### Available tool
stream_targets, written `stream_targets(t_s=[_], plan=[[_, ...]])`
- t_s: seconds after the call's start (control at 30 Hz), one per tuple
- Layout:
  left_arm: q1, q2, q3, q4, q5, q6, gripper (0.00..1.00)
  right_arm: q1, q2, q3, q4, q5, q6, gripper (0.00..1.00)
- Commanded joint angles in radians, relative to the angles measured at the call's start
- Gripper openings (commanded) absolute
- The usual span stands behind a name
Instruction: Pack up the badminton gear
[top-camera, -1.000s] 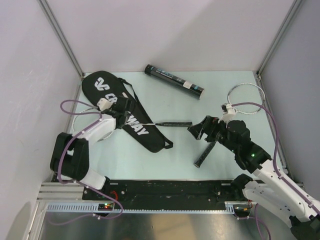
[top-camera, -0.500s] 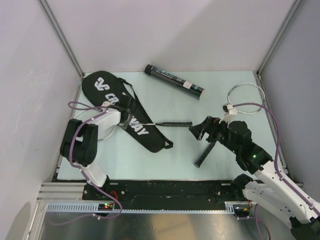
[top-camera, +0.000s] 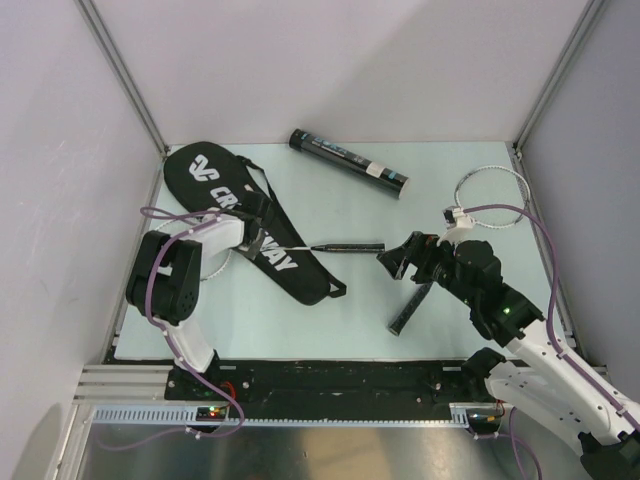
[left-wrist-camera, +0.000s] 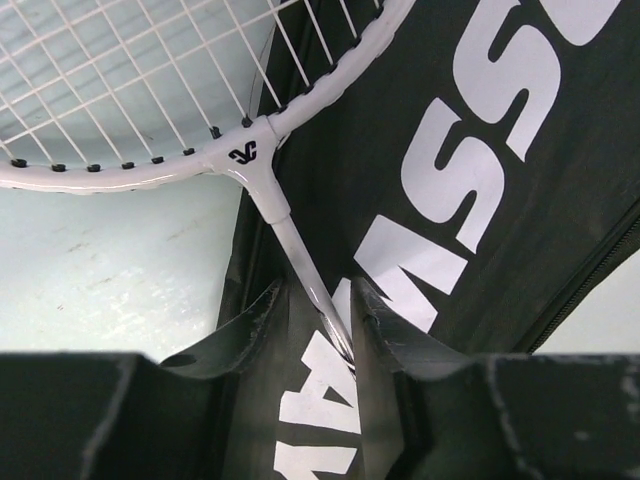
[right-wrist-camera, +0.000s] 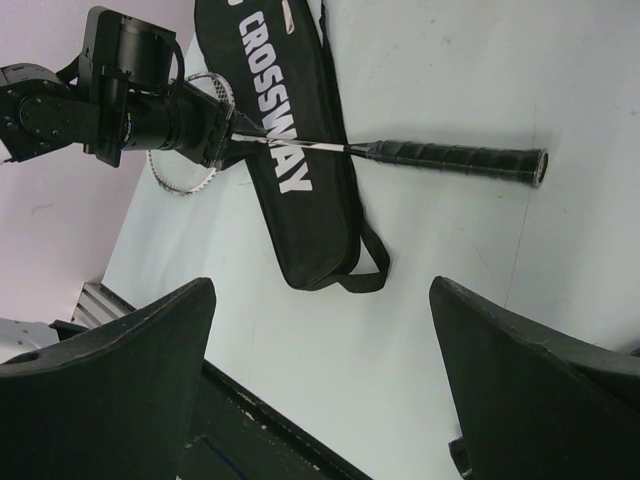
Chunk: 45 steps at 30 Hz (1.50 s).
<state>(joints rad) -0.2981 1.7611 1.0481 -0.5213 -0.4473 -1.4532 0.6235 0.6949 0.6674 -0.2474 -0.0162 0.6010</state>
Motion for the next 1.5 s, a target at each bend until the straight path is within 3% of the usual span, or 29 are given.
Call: stream_targets(t_s=[0.0,0.37,0.57,0.7,1.03,1.47], plan=[[0.011,0.028,0.018,-0.028,0.007,-0.042,0.33,-0.006,-0.006,0.004,0.046,-0.002,-0.018,0.94],[0.014,-0.047,0.019,-0.033,0.062,-0.002,0.01,-0.010,0.012,-0.007,0.079,-0.011,-0.058,0.94],[0.006,-0.143,0.005,-0.032,0.073,0.045,0.00,-0.013,0.198,-0.022,0.218,-0.210,-0.163,0.95],[0.000,-0.188,-0.022,-0.031,0.078,0.078,0.00,0.005,0.381,0.002,0.356,-0.319,-0.130,0.92],[-0.010,-0.345,-0.110,0.028,0.148,0.191,0.00,0.054,0.734,0.112,0.513,-0.554,-0.064,0.86],[-0.039,-0.509,-0.190,0.167,0.263,0.249,0.00,0.122,0.938,0.199,0.585,-0.724,0.040,0.76]])
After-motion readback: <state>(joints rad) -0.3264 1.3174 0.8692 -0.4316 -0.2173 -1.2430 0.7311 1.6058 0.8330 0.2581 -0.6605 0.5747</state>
